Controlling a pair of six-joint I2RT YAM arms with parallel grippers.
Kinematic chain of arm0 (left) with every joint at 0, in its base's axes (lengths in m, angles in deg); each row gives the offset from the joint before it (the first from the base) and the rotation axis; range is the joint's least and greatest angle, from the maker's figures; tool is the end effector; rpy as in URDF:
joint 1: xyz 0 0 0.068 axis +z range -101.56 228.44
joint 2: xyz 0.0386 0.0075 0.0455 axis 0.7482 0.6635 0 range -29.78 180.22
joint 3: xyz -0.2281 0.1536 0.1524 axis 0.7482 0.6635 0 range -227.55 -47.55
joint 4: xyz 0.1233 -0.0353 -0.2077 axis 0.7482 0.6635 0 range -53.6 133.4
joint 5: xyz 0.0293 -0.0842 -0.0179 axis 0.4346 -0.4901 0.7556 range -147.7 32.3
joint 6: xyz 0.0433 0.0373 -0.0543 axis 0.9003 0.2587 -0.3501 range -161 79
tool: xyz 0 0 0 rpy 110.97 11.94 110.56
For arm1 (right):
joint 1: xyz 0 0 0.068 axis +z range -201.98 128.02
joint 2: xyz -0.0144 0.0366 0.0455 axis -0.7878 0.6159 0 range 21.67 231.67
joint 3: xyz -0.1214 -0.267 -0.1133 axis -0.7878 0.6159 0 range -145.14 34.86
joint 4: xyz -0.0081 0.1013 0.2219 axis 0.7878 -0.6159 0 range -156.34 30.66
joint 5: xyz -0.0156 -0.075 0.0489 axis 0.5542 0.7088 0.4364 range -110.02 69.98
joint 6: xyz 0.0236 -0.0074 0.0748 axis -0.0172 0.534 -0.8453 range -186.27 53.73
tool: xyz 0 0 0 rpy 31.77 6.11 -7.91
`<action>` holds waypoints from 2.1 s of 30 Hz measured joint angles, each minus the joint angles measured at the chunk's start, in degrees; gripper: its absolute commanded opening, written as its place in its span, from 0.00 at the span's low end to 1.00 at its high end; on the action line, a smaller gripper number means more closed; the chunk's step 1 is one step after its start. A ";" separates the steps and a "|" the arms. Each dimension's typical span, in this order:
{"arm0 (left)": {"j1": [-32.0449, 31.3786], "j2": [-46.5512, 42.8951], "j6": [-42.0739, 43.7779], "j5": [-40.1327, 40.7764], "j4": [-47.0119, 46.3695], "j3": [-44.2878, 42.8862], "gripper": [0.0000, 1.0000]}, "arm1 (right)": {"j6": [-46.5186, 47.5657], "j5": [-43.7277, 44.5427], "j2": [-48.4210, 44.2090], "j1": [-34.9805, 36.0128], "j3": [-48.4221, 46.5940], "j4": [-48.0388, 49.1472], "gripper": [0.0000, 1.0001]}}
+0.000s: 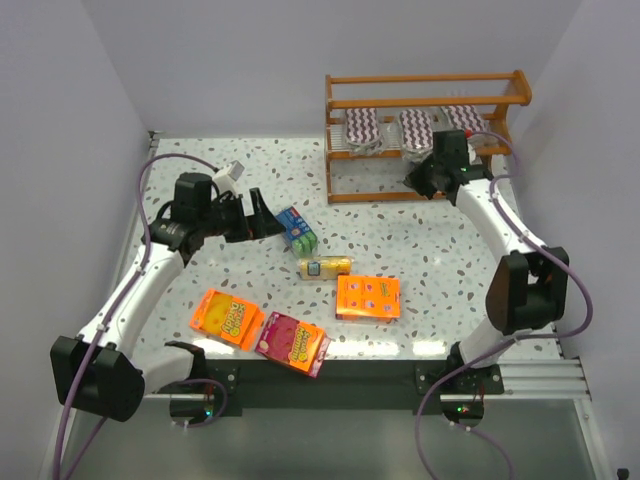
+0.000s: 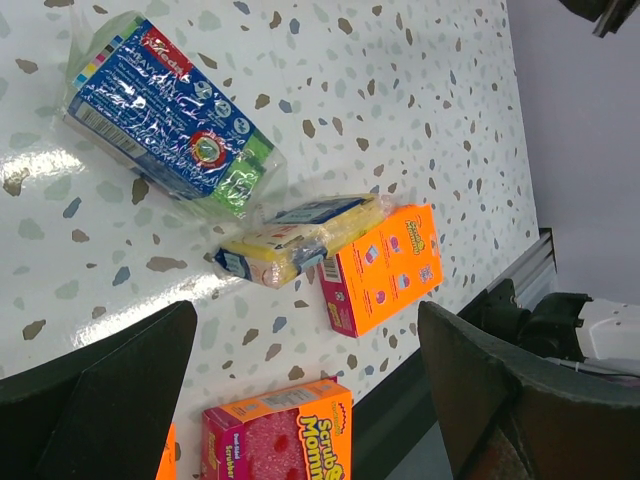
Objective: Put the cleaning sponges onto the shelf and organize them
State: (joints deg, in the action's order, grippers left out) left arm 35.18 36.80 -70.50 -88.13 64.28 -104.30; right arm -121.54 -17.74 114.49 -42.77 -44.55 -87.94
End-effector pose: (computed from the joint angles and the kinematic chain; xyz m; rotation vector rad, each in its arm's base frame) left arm 0.2219 -0.0875 0.3346 -0.0206 2.3079 -0.9888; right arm 0.3699 0.0572 0.3311 0.9431 2.1653 0.5211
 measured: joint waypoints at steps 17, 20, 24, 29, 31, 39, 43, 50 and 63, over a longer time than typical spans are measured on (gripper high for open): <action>0.00 -0.72 0.00 0.70 0.07 0.11 0.98 | 5.42 2.64 17.38 -2.23 -18.67 -3.37 0.00; 0.00 -0.74 -0.04 0.74 0.07 0.11 0.98 | 5.99 2.56 18.58 -2.78 -19.17 -3.85 0.00; 0.00 -0.74 -0.33 0.76 0.04 0.13 0.98 | 6.84 0.94 18.88 -3.72 -19.19 -4.28 0.00; 0.00 -0.74 -0.94 0.81 0.04 0.13 0.98 | 7.89 -3.63 16.44 -4.44 -14.19 -1.27 0.00; 0.00 -0.81 -1.01 0.83 -0.02 0.26 0.98 | 8.48 -6.78 12.98 -4.44 -9.20 -0.55 0.04; 0.00 -0.83 -1.40 0.66 -0.48 1.79 0.98 | 16.15 -14.10 -5.35 -1.29 7.19 -1.86 0.44; 0.00 -0.55 -1.42 0.61 -0.72 2.16 0.98 | 23.65 -12.57 -6.82 5.35 6.51 -4.59 0.60; 0.00 -0.24 -1.38 0.85 -0.79 2.16 0.98 | 33.70 -7.89 -2.08 23.54 2.36 -5.42 0.69; 0.11 -3.91 -1.36 2.45 -0.07 2.51 0.99 | 46.21 -0.70 2.21 33.22 -0.24 -8.55 0.69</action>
State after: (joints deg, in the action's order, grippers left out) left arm 35.29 32.89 -71.85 -85.68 64.22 -101.78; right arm -75.33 -18.44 116.69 -9.54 -44.80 -96.49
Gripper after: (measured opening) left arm 0.988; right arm 0.691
